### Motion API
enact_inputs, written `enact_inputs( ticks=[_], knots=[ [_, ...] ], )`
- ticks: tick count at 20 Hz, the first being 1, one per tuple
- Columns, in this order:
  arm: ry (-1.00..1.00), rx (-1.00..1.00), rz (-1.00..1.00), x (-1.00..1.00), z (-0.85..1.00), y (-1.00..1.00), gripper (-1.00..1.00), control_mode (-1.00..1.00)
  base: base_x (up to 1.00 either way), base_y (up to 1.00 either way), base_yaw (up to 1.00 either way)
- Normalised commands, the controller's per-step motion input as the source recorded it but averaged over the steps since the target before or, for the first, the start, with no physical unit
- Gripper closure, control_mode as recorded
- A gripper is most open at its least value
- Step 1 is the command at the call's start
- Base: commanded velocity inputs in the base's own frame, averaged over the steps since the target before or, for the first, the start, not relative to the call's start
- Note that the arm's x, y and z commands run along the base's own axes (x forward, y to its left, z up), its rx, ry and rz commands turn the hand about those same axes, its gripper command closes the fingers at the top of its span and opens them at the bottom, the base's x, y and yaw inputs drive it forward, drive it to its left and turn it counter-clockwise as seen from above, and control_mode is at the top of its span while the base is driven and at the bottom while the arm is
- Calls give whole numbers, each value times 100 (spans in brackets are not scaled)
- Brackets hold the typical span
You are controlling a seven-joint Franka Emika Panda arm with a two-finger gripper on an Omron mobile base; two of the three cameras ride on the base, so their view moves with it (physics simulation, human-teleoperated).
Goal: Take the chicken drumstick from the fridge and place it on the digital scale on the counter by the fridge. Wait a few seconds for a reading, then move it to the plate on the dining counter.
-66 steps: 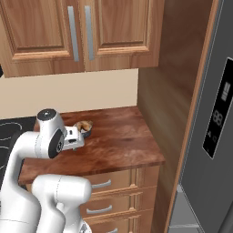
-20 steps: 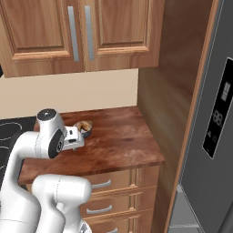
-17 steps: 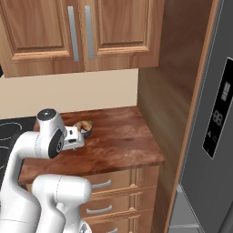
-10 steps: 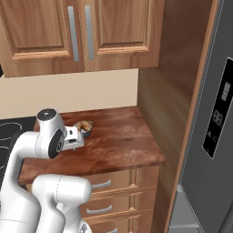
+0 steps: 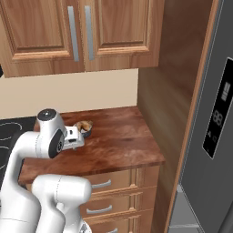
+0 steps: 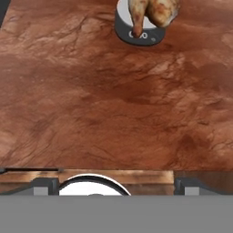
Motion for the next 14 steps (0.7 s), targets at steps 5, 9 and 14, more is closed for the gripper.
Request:
enact_inputs(
  ticks=[5, 9, 14],
  knots=[
    [0, 0, -6, 80, 7, 51, -100, -100, 0, 0, 0],
    [0, 3, -11, 98, 6, 52, -100, -100, 0, 0, 0],
    [-1, 3, -8, 78, 0, 7, -100, -100, 0, 0, 0]
  ],
)
